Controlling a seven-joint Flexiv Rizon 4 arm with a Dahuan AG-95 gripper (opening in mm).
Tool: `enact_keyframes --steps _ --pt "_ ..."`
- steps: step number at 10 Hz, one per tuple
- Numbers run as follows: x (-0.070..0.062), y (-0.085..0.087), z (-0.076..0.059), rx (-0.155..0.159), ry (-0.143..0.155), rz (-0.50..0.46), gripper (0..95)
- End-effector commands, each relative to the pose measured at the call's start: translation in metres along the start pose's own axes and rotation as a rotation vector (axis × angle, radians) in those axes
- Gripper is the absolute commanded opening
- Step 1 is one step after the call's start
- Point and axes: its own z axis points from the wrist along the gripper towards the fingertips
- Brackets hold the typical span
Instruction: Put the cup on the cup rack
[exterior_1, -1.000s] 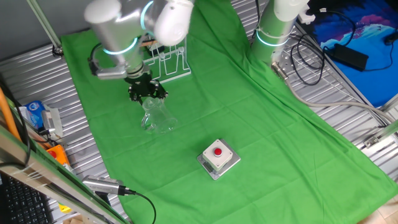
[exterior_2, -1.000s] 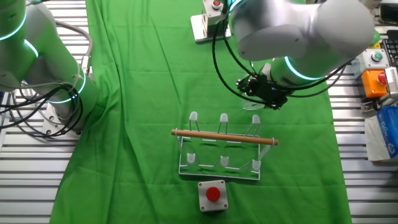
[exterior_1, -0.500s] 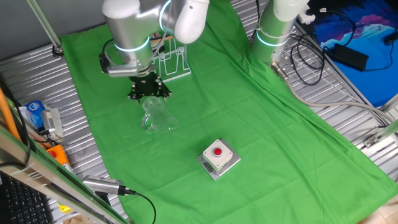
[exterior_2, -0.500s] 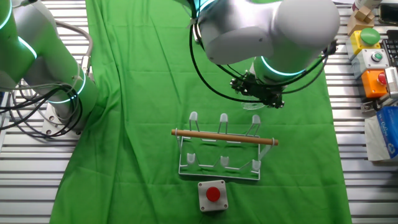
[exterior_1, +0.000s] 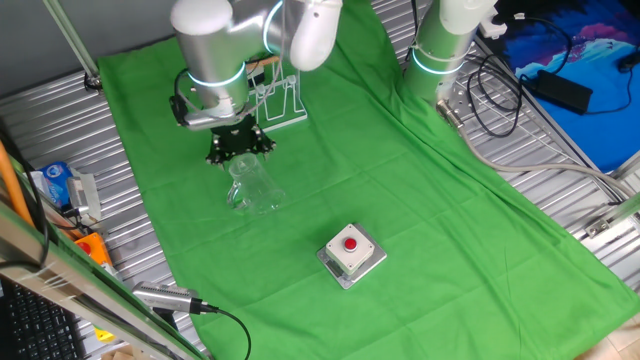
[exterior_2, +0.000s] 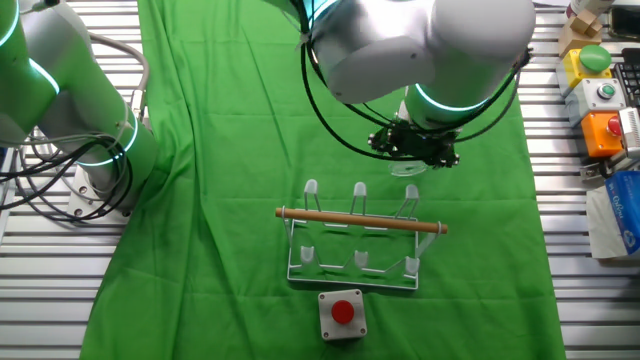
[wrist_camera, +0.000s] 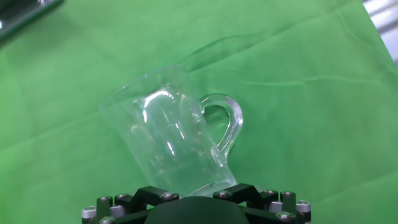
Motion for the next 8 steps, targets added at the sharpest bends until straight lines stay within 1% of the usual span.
enact_keyframes --steps 1,2,3,6,8 --pt "-0.0014 -0.0008 0.0008 -0.005 -0.037 -0.132 95.0" --pt "-0.0019 -0.0013 0.0012 0.010 -0.050 -0.155 95.0" --pt "-0.0028 -0.0022 0.0019 0.017 -0.053 -0.178 95.0" --pt "-0.0069 -0.0069 0.0060 0.023 -0.040 -0.226 95.0" --pt "-0.0064 -0.0074 0.0070 0.024 -0.041 -0.224 95.0"
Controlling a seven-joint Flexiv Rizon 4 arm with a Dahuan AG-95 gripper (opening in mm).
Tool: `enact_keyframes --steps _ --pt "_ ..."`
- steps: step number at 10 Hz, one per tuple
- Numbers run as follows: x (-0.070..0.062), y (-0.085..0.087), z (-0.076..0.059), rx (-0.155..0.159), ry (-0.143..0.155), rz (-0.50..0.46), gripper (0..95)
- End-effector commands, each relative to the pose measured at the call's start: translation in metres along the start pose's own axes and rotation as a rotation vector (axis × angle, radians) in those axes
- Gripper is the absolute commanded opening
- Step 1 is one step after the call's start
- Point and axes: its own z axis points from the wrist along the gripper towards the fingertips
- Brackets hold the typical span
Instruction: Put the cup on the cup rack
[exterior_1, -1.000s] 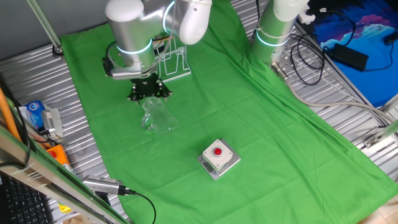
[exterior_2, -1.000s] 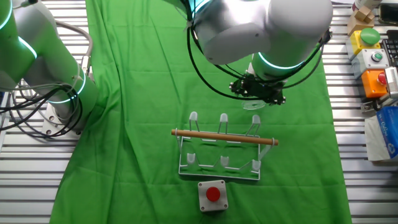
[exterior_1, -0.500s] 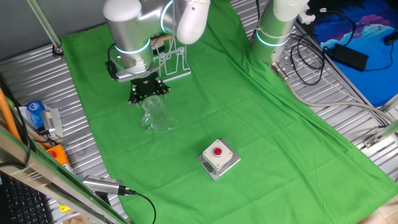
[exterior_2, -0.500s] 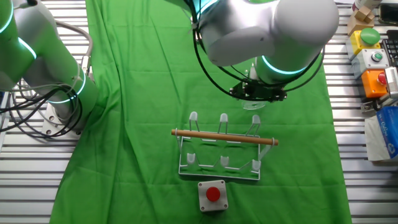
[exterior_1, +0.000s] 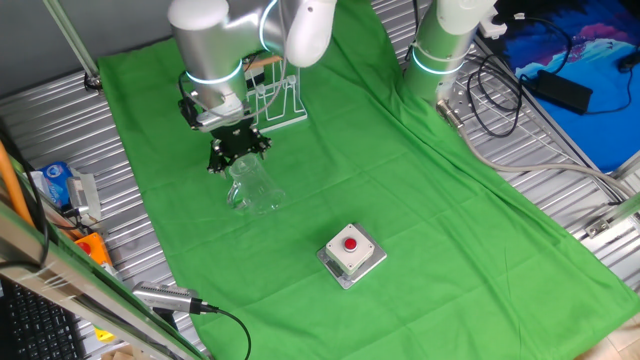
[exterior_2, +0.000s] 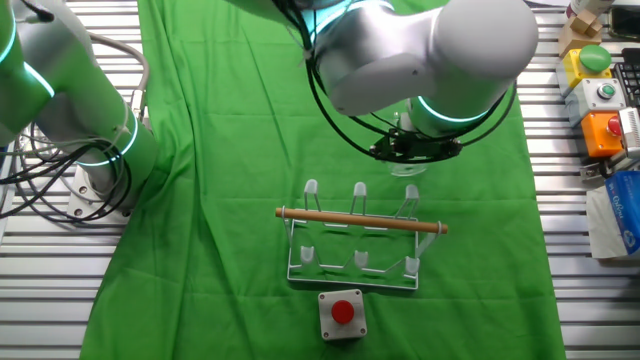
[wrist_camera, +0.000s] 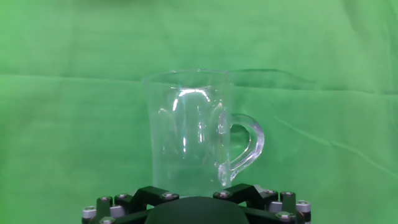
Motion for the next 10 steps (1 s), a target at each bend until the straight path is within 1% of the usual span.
enact_keyframes --steps 1,6,7,10 --pt "0.001 0.000 0.000 0.001 -0.003 0.005 95.0" --pt "0.004 0.001 0.005 -0.002 0.002 0.026 95.0" --pt "0.006 0.001 0.008 -0.002 -0.001 0.031 76.0" --pt "0.008 0.000 0.013 -0.004 -0.012 0.062 76.0"
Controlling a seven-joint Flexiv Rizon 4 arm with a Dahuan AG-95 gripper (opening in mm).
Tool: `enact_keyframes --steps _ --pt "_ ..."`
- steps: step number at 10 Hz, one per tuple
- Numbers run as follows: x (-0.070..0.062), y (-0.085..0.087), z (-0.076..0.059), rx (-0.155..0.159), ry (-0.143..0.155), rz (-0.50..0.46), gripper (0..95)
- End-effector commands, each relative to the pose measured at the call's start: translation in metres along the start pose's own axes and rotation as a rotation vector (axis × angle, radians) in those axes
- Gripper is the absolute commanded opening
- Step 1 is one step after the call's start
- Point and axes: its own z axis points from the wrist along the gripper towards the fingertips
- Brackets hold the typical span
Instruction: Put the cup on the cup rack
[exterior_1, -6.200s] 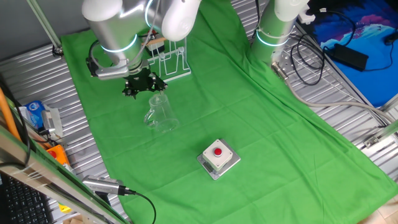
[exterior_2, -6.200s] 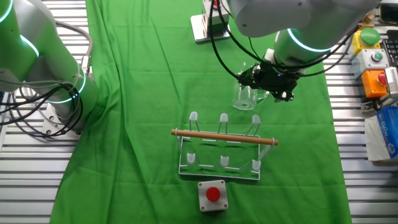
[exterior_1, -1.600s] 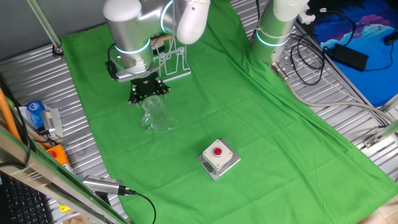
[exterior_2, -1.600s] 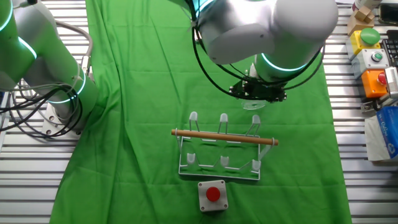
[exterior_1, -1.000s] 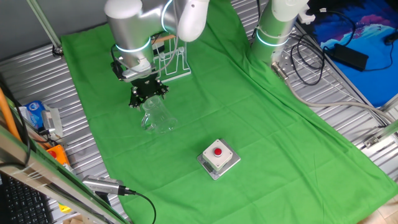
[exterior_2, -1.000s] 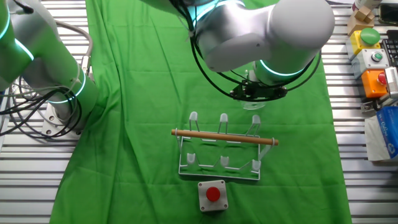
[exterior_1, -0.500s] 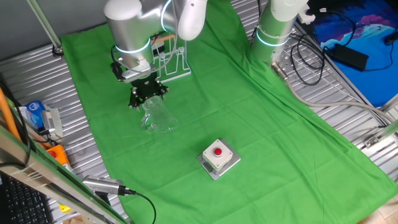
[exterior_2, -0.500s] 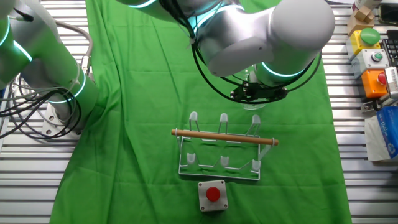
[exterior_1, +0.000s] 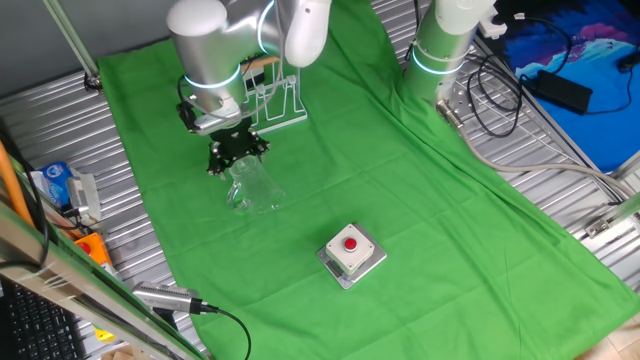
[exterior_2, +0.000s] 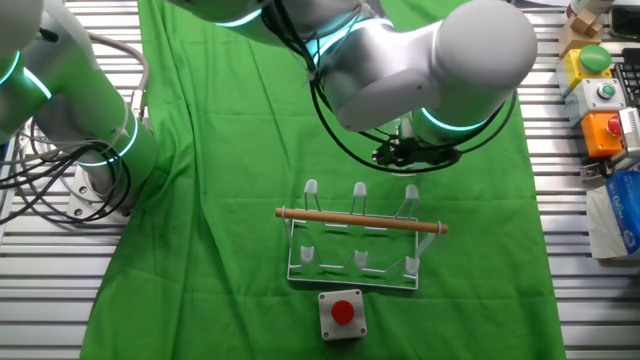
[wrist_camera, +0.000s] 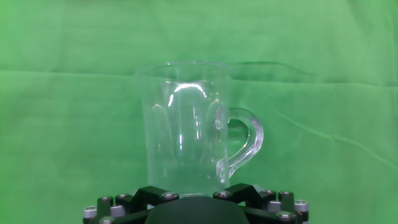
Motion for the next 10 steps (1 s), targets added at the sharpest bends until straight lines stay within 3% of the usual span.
enact_keyframes --steps 1,2,7,10 --pt "-0.0009 -0.0009 0.0004 0.000 0.002 0.036 38.0" --pt "-0.0009 -0.0010 0.0004 0.000 0.008 0.051 0.0" --pt "-0.0011 -0.0012 0.0003 -0.017 0.098 0.144 0.0" --pt "-0.0014 -0.0011 -0.0004 -0.016 0.112 0.159 0.0"
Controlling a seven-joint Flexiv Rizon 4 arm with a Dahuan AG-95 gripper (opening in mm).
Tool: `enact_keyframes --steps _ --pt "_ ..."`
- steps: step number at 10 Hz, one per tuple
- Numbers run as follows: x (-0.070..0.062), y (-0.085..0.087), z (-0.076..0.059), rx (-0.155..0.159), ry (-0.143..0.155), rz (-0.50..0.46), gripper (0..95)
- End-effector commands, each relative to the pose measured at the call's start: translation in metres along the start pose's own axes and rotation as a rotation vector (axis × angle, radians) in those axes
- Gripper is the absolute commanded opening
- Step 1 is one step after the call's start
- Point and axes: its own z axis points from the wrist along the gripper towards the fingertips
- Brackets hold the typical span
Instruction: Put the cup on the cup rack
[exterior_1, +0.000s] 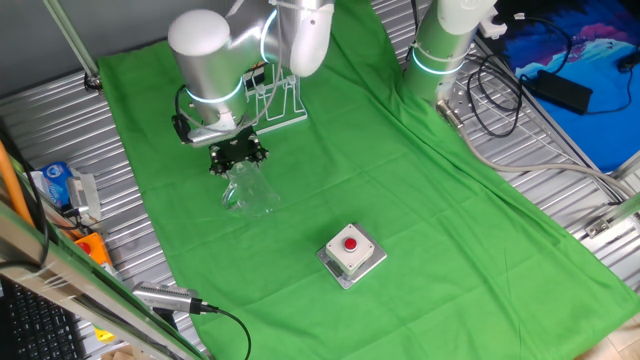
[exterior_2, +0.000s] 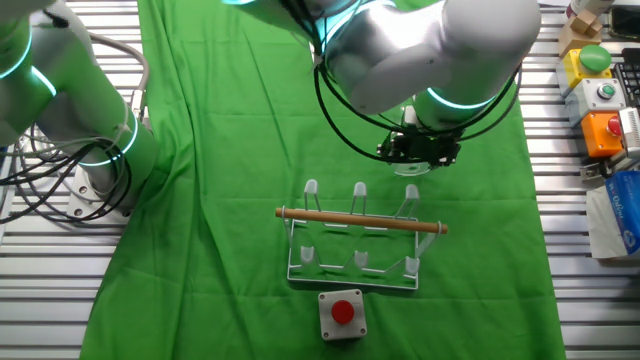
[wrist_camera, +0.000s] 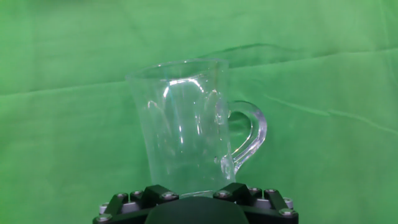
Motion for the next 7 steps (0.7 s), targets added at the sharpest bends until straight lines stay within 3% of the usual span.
enact_keyframes --steps 1,5,7 --pt "-0.0007 0.0012 -0.0017 0.001 0.003 0.014 0.0" --pt "-0.0022 0.0009 -0.0048 -0.012 0.005 0.035 0.0" --pt "-0.0040 0.0006 -0.0095 -0.015 0.022 0.041 0.0"
